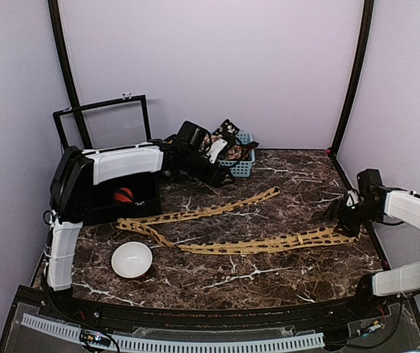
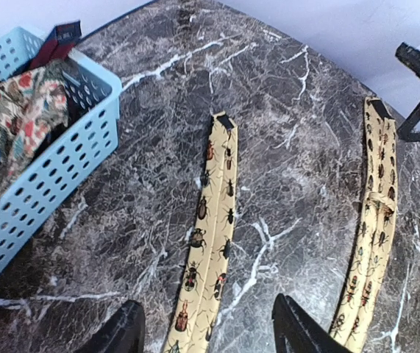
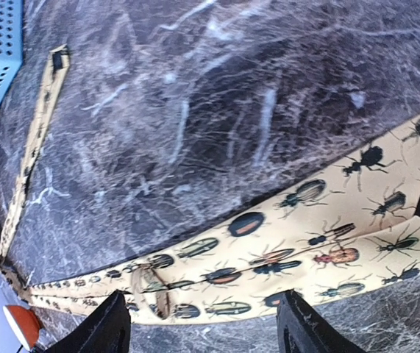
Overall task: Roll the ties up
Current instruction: Flatten out the tie at the center of the board.
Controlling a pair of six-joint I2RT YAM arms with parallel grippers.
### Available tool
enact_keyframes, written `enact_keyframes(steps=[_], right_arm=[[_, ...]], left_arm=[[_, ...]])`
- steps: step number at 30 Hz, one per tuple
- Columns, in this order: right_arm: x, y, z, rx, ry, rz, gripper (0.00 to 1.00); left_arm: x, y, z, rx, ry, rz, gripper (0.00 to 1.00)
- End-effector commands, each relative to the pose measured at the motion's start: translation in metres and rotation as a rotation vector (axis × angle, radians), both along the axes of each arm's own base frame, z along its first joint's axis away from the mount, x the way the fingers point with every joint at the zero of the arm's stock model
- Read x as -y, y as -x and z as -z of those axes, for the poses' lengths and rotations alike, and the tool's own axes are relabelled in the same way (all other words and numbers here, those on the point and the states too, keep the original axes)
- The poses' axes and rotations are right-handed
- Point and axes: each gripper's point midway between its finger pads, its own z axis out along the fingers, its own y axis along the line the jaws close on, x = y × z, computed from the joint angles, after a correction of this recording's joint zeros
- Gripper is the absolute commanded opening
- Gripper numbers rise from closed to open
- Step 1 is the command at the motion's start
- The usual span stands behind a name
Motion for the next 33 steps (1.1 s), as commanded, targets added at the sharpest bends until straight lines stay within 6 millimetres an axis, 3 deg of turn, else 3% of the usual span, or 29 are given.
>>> enact_keyframes(steps=[1, 6, 10, 11, 20, 23, 26, 28, 29, 33], right_arm=[[-0.013, -0.011, -0.029, 0.101, -0.07, -0.047, 0.7], [-0.021, -0.019, -0.044, 0.148, -0.119, -0.063, 0.72], [-0.024, -0.022, -0.043, 0.139, -0.131, -0.076, 0.72], [-0.023, -0.023, -0.044, 0.141, -0.131, -0.074, 0.71], [-0.025, -0.036, -0.051, 0.158, -0.16, -0.049, 0.7], [-0.025, -0.038, -0.052, 0.16, -0.174, -0.036, 0.69], [-0.027, -0.039, -0.052, 0.165, -0.187, -0.036, 0.68], [-0.029, -0.039, -0.052, 0.166, -0.193, -0.041, 0.67], [-0.03, -0.039, -0.053, 0.169, -0.195, -0.047, 0.67], [-0.04, -0.034, -0.049, 0.172, -0.218, -0.082, 0.64]], left_arm=[[0.019, -0.01, 0.034, -0.069, 0.028, 0.01, 0.62], [0.035, -0.024, 0.053, -0.064, 0.058, 0.006, 0.61], [0.043, -0.032, 0.081, -0.086, 0.01, -0.001, 0.58], [0.045, -0.03, 0.094, -0.097, -0.015, 0.007, 0.58], [0.059, 0.013, 0.137, -0.084, -0.152, 0.123, 0.55], [0.055, 0.029, 0.154, -0.055, -0.253, 0.15, 0.45], [0.043, 0.032, 0.162, -0.036, -0.343, 0.121, 0.22], [0.04, 0.026, 0.144, -0.019, -0.338, 0.085, 0.04], [0.04, 0.023, 0.13, -0.003, -0.321, 0.068, 0.0], [0.032, -0.011, 0.035, 0.128, -0.212, -0.07, 0.0]])
